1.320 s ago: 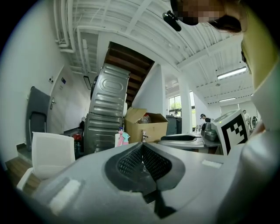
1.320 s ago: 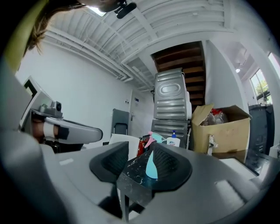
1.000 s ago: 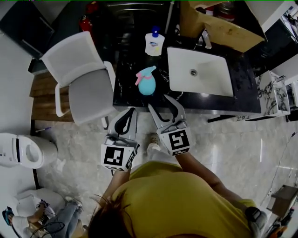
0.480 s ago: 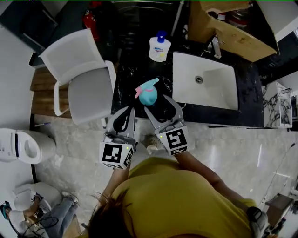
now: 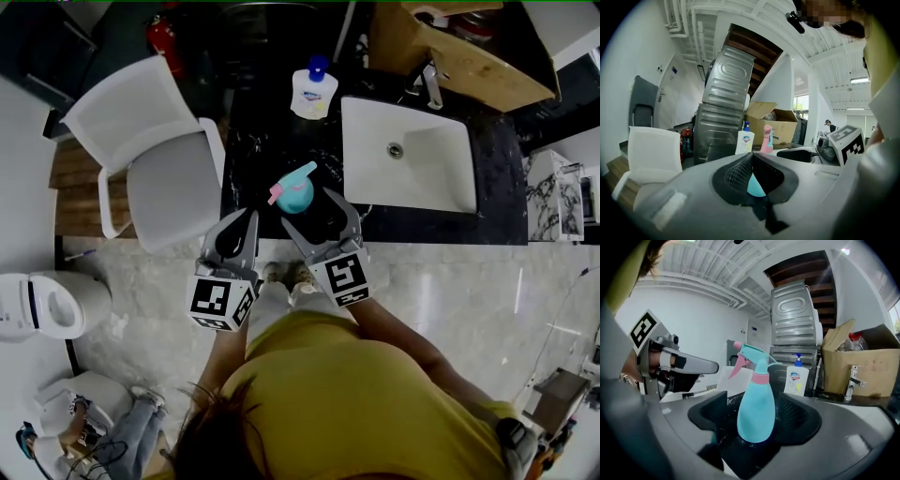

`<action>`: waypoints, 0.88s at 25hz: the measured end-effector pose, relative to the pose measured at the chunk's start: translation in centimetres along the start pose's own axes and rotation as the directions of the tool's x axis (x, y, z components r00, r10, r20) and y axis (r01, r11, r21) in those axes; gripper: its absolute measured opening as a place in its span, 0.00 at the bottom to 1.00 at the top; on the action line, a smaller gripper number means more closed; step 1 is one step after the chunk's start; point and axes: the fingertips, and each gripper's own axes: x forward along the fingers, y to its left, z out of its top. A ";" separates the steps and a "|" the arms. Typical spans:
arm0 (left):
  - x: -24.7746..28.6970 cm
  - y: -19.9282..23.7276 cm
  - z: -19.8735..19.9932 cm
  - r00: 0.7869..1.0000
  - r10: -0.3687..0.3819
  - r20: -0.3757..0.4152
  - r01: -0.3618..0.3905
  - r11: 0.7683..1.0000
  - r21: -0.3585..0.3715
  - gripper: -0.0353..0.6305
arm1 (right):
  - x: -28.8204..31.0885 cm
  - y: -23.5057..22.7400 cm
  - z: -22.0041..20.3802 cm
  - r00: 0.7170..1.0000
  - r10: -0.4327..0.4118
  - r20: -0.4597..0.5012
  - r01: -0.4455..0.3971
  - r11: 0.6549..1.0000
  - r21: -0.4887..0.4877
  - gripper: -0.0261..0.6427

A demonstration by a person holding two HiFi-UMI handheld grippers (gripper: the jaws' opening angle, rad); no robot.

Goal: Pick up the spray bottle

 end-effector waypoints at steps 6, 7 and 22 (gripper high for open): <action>1.0 0.3 -2.1 0.996 -0.053 -0.076 0.053 0.999 -0.013 0.06 | 1.7 -0.9 -2.2 0.997 -0.028 -0.069 0.029 1.000 0.009 0.56; 1.2 0.2 -2.5 0.994 -0.067 -0.089 0.066 0.998 -0.021 0.06 | 2.0 -0.9 -2.7 0.996 -0.026 -0.082 0.027 1.000 0.009 0.56; 2.3 0.9 -4.7 0.977 -0.123 -0.172 0.115 0.992 -0.053 0.06 | 6.1 -1.0 -5.5 0.985 -0.006 -0.174 0.012 0.999 0.035 0.61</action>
